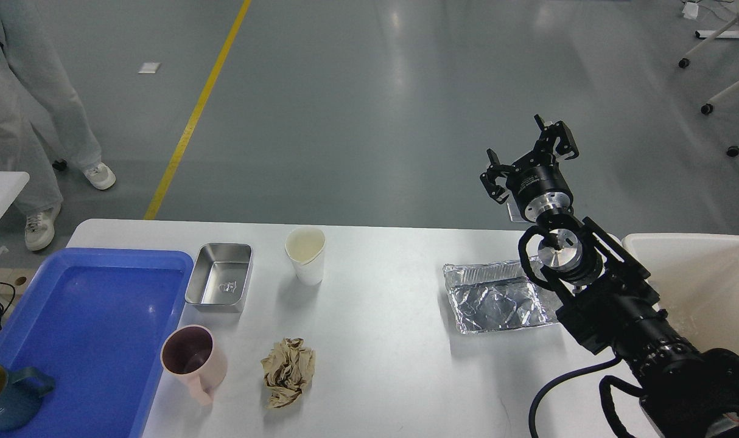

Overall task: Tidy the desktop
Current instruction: 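Lower the left gripper toward the pink mug beside the blue tray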

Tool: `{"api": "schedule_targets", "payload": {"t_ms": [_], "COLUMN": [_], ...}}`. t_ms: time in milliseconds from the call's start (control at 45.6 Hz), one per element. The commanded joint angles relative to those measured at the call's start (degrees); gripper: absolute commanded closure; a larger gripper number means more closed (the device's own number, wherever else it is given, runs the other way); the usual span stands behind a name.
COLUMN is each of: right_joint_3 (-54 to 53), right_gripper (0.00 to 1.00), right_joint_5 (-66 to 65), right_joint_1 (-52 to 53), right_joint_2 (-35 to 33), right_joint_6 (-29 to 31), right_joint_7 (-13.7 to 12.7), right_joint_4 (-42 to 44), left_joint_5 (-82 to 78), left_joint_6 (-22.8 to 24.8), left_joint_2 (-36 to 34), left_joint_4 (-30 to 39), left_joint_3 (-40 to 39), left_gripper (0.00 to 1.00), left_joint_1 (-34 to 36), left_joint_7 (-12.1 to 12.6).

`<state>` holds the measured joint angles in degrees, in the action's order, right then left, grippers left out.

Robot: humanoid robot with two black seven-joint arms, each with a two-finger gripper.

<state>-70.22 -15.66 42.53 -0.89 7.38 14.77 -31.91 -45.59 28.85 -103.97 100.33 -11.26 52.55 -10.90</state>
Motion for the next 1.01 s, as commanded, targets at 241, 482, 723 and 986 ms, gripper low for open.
{"api": "schedule_targets", "payload": {"t_ms": [241,482,723,986], "right_joint_3": [0.0,0.0,0.0,0.0], "right_gripper": [0.00,0.00,0.00,0.00], "right_joint_5": [0.0,-0.1,-0.1,-0.1], "right_joint_1": [-0.3,-0.4,-0.8,-0.8], "right_joint_2": [-0.2,-0.5,-0.5,-0.5], "right_joint_6": [-0.2,-0.3,-0.8,-0.9], "right_joint_7": [0.0,0.0,0.0,0.0], "right_joint_4": [0.1,0.2,0.2,0.3], "left_joint_5": [-7.8,-12.7,-13.7,-13.9], "left_joint_6": [-10.0,-17.1,-18.4,-20.9], "left_joint_2": [16.4,26.0,33.7,39.5], "left_joint_4": [-2.1,-5.3,-7.6,-8.0], "left_joint_3": [4.0,9.8,9.9,9.9], "left_gripper": [0.09,0.11,0.13,0.14], "left_joint_1": [-1.4,-3.9,-6.4,-9.3], "left_joint_7": [8.2,16.7,19.9,23.7]}}
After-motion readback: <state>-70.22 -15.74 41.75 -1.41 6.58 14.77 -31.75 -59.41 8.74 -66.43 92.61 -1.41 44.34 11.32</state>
